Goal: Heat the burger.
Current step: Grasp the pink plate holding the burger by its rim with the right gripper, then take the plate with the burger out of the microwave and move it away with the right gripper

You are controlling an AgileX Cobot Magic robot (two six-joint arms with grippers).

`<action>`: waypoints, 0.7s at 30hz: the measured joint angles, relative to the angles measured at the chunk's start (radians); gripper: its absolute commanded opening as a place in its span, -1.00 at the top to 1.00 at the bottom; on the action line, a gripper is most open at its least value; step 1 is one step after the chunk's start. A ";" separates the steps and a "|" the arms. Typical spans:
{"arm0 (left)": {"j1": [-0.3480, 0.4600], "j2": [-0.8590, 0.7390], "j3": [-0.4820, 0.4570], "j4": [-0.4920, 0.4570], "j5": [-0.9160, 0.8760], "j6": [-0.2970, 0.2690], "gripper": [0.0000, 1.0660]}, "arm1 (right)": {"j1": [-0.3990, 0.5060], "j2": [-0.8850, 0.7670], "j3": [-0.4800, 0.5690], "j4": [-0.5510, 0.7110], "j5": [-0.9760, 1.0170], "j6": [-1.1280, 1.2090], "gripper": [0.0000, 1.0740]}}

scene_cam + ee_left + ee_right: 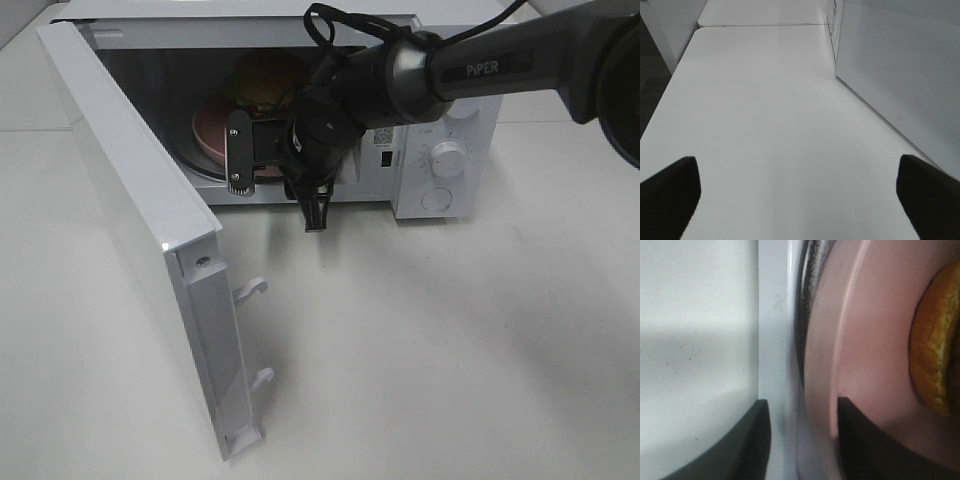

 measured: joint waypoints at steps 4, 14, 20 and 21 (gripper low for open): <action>0.000 0.000 0.000 0.001 0.000 0.000 -0.88 | 0.000 -0.001 0.000 0.023 0.008 0.000 0.77; 0.000 0.000 0.000 0.005 0.000 0.000 -0.88 | 0.016 -0.012 0.000 0.040 0.017 -0.029 1.00; 0.000 0.000 0.000 0.005 0.000 0.000 -0.88 | 0.016 -0.018 0.000 0.084 0.032 -0.075 1.00; 0.000 0.000 0.000 0.005 0.000 0.000 -0.88 | 0.016 -0.024 0.000 0.113 0.050 -0.111 1.00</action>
